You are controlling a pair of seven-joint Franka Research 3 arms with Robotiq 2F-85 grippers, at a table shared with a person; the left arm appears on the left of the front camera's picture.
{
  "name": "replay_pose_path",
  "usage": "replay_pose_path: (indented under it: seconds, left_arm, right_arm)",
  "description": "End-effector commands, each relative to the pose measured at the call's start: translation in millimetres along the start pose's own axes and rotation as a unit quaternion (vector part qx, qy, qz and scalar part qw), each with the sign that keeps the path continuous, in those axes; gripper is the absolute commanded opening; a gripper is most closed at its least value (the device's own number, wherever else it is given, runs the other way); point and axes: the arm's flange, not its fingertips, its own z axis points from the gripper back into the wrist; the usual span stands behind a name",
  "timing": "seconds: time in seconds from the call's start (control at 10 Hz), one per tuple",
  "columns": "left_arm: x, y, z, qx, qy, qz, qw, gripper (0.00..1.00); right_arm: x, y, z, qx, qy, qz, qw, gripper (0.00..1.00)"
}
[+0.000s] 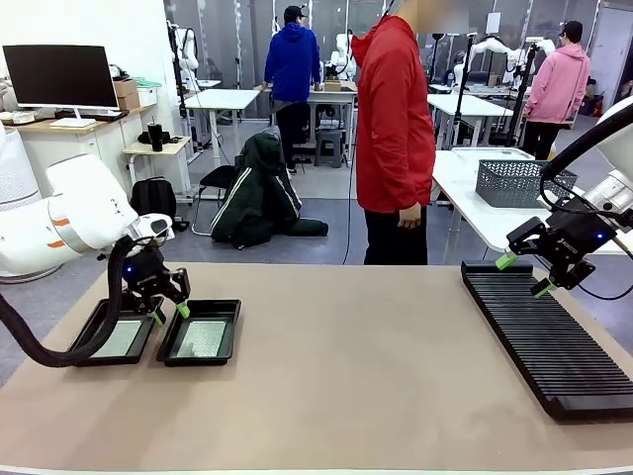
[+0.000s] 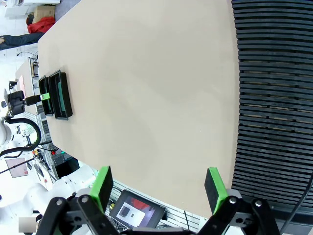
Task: Inspect and transfer BCBs to ESD trays.
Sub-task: Pick up the ESD tray and place it on the left side of the table.
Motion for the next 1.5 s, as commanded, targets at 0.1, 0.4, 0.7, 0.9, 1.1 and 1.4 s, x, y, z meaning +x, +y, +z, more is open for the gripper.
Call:
replay_pose_path:
  seconds: [0.1, 0.4, 0.7, 0.9, 1.1, 1.4]
  left_arm:
    - [-10, -40, 39, 0.068, 0.004, -0.002, 0.998, 0.86]
    - [-18, -69, 73, 0.125, 0.015, -0.008, 0.992, 0.86]
    - [-30, -72, 101, 0.115, 0.033, -0.029, 0.992, 0.86]
    - [-40, -69, 116, 0.127, 0.033, -0.008, 0.991, 0.86]
    - [-48, -70, 129, 0.132, 0.022, -0.002, 0.991, 0.86]
    - [-51, -78, 134, 0.14, 0.02, -0.008, 0.99, 0.86]
  right_arm:
    - [-2, 2, 0, -0.007, -0.008, -0.01, 1.0, 1.0]
    - [-2, 2, 0, -0.007, -0.008, -0.01, 1.0, 1.0]
    - [-2, 2, 0, -0.007, -0.008, -0.01, 1.0, 1.0]
    - [-2, 2, 0, -0.007, -0.008, -0.01, 1.0, 1.0]
    - [-2, 2, 0, -0.007, -0.008, -0.01, 1.0, 1.0]
    - [-2, 2, 0, -0.007, -0.008, -0.01, 1.0, 1.0]
